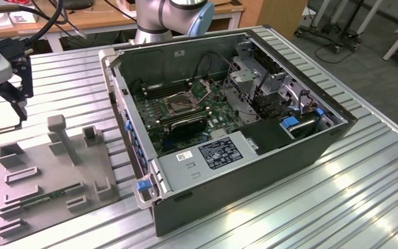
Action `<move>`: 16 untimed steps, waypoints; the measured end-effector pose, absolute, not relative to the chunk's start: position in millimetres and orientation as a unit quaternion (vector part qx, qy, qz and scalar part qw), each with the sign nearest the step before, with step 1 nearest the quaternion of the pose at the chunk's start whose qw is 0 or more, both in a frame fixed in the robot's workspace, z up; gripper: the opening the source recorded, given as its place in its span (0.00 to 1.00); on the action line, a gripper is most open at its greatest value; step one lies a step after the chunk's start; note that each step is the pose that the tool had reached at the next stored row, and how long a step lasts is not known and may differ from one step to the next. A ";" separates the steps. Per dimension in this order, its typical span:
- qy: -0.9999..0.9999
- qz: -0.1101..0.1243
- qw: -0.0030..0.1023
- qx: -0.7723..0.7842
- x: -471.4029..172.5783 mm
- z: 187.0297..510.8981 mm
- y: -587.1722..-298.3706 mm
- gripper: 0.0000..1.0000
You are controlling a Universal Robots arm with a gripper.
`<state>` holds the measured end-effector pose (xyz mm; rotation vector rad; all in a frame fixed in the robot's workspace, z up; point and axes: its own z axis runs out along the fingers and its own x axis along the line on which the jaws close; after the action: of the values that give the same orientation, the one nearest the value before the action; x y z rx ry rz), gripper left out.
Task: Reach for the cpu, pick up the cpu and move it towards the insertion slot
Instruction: 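Pick up the cpu and move it towards the insertion slot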
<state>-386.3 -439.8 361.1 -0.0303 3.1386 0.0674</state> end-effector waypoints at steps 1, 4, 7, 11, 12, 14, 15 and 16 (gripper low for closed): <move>1.000 0.021 0.001 -0.010 -385.5 361.0 -439.8 0.54; 1.000 0.021 0.001 -0.010 -383.6 361.1 -439.8 0.54; 1.000 0.021 0.001 -0.010 -382.8 361.1 -439.8 0.54; 1.000 0.021 0.001 -0.010 -382.6 361.6 -439.8 0.54; 1.000 0.021 0.001 -0.010 -382.6 361.8 -439.8 0.54; 1.000 0.021 0.001 -0.010 -382.6 362.1 -439.8 0.54; 1.000 0.021 0.001 -0.010 -382.6 362.2 -439.8 0.54; 1.000 0.021 0.001 -0.010 -382.6 362.3 -439.8 0.54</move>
<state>-382.6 -439.8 362.3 -0.0303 3.1386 0.0674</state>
